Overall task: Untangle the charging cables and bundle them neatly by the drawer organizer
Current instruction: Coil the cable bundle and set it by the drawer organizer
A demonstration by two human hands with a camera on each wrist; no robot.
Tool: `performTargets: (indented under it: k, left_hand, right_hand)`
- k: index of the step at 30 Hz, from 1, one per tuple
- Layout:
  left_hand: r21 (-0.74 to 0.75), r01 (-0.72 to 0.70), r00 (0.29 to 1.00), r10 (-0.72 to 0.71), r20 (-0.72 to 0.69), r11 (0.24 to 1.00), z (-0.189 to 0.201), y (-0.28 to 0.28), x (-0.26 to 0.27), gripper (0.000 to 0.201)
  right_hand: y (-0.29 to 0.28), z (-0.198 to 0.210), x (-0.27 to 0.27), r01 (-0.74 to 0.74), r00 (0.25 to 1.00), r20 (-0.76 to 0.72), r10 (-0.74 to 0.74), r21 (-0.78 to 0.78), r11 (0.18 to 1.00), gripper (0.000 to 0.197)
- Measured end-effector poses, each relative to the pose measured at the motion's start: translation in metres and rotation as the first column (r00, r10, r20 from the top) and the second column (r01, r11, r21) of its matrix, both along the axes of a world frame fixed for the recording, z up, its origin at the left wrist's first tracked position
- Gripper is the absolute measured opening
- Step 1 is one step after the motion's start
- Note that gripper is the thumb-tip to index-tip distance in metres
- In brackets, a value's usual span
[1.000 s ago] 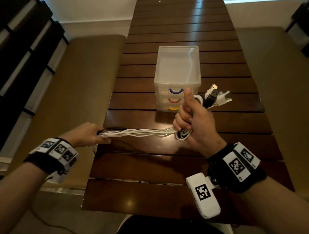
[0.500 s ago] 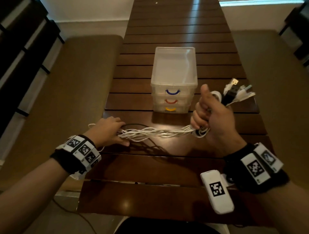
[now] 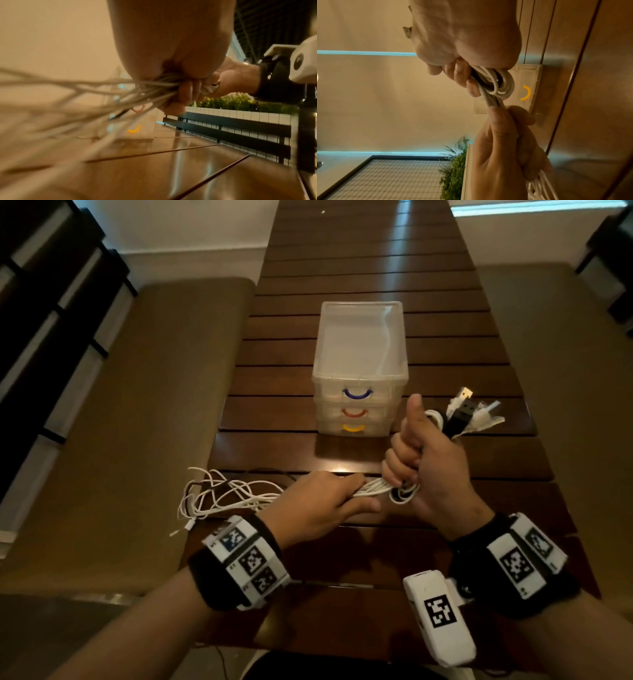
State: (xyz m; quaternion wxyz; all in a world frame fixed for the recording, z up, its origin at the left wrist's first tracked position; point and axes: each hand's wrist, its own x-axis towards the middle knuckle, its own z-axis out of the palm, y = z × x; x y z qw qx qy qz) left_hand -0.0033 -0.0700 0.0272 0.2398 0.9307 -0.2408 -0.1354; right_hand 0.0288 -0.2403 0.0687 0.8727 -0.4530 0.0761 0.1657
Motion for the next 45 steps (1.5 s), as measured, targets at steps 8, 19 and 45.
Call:
performTargets:
  k: [8,19,45]
  left_hand:
    - [0.136,0.108,0.993,-0.102,-0.051,0.985,0.009,0.043,0.008,0.048]
    - [0.268,0.155,0.985,-0.130,-0.112,0.951,0.019,0.037,0.013,0.031]
    - [0.114,0.023,0.819,0.047,-0.571,0.993,0.060,0.024,0.053,0.041]
  right_hand:
    - [-0.002,0.003,-0.005,-0.239,0.964,0.028,0.263,-0.340,0.910,0.047]
    - [0.011,0.004,-0.003,-0.330,0.878,0.062,0.475,-0.641,0.693,0.032]
    - [0.021,-0.015,-0.009,-0.551,0.664,0.041,0.746,-0.647,0.526,0.028]
